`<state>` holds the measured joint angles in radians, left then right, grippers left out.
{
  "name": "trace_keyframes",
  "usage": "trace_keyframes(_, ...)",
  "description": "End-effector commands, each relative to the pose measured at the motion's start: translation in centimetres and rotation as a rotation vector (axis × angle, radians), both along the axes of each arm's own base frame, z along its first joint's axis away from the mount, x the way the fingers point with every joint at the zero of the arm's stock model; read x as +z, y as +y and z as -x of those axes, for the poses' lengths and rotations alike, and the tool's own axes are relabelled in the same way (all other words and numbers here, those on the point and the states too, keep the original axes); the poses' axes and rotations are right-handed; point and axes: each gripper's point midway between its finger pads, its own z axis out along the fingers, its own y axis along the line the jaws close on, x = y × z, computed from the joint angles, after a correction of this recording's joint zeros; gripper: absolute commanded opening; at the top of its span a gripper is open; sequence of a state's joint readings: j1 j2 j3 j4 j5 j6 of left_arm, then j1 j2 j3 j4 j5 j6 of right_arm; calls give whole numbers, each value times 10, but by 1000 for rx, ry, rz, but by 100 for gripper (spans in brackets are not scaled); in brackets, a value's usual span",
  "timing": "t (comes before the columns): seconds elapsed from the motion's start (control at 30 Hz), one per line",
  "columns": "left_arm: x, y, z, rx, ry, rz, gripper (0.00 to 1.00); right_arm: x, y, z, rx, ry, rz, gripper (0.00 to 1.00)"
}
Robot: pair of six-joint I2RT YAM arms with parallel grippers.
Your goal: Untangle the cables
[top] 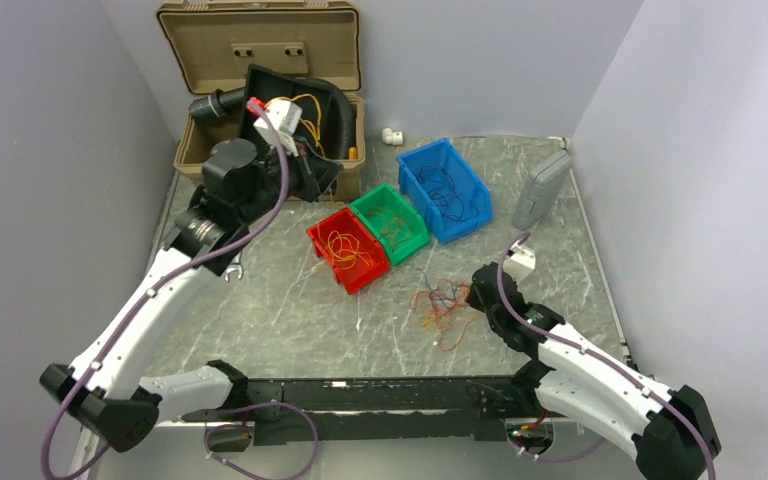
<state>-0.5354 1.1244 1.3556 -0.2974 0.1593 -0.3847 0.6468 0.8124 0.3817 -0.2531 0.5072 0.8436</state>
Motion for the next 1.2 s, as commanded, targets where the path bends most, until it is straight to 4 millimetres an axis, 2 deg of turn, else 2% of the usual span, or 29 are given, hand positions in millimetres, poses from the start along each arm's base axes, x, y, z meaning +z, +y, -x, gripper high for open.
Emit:
trace_keyframes(0.0, -28, -23, -15, -63, 92, -6, 0, 4, -47, 14, -237, 42, 77, 0)
trace_keyframes(0.07, -42, -27, -22, -61, 134, -31, 0, 12, -54, 14, -265, 37, 97, 0)
trace_keyframes(0.1, -49, -28, -24, -60, 150, -45, 0, 16, -56, 14, -272, 35, 103, 10)
trace_keyframes(0.2, -72, -24, -34, -20, 181, -94, 0, 26, -52, 12, -216, 21, 132, 67)
trace_keyframes(0.23, -80, -21, -36, -1, 189, -115, 0, 30, -49, 10, -181, 11, 135, 82)
trace_keyframes(0.27, -86, -19, -39, 13, 196, -129, 0, 33, -46, 9, -157, 1, 133, 90)
trace_keyframes(0.3, -93, -17, -41, 25, 205, -144, 0, 36, -44, 9, -146, -3, 129, 94)
trace_keyframes(0.53, -134, -17, -46, 27, 269, -222, 0, 52, -41, 8, -101, -38, 128, 98)
trace_keyframes(0.73, -179, -14, -46, 32, 329, -273, 0, 61, -39, 9, -79, -65, 107, 98)
trace_keyframes(1.03, -218, -3, -55, 79, 398, -394, 0, 77, -38, 9, -62, -102, 94, 97)
trace_keyframes(1.17, -259, 6, -50, 98, 531, -509, 0, 76, -39, 11, -64, -97, 87, 97)
